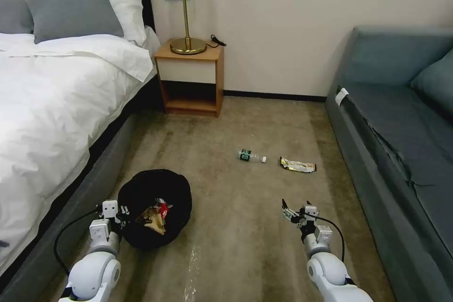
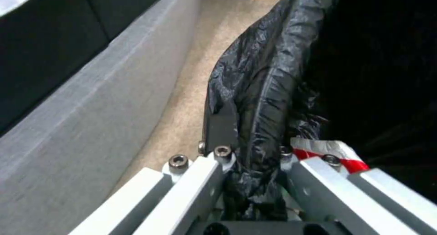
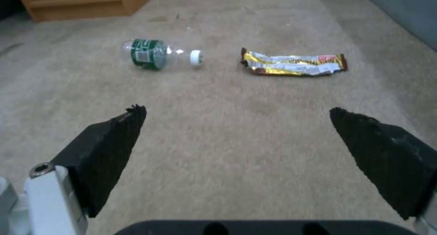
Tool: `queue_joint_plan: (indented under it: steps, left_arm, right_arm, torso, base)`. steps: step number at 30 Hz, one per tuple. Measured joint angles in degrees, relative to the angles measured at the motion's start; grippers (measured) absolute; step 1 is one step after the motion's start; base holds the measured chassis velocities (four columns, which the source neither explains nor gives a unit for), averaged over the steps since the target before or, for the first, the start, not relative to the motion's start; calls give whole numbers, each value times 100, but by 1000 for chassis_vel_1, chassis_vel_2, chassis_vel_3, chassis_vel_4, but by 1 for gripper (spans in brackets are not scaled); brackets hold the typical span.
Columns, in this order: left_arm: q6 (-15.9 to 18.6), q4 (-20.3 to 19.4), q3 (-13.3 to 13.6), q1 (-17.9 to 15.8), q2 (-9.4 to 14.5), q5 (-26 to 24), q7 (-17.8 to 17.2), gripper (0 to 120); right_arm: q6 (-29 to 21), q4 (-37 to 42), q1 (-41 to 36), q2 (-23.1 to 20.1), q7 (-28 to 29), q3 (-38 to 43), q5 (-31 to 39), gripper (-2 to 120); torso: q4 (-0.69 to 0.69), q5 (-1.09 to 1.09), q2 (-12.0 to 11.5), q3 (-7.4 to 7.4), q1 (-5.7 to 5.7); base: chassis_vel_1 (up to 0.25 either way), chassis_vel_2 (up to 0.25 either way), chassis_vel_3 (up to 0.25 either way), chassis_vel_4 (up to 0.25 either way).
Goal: Pick up the trash bin, then pick up the garbage on the floor and place it into the trash bin.
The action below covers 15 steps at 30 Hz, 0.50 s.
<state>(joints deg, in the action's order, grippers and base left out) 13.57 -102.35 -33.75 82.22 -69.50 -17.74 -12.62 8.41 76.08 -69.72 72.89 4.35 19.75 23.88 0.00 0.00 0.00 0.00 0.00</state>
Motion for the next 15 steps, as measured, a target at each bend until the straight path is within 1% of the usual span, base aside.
queue_joint_plan:
  steps: [8,15]
  left_arm:
    - [-30,12,1,17,0,8,4,0]
    - [-49,8,1,46,0,20,8,0]
  right_arm:
    - [54,-51,-16,16,-35,49,4,100]
    - [101,-94,-52,37,-65,68,-19,100]
  torso:
    - [1,0,0,0,0]
    - [1,0,0,0,0]
  base:
    - [-84,86,86,-90]
    - [-126,107,112,-117]
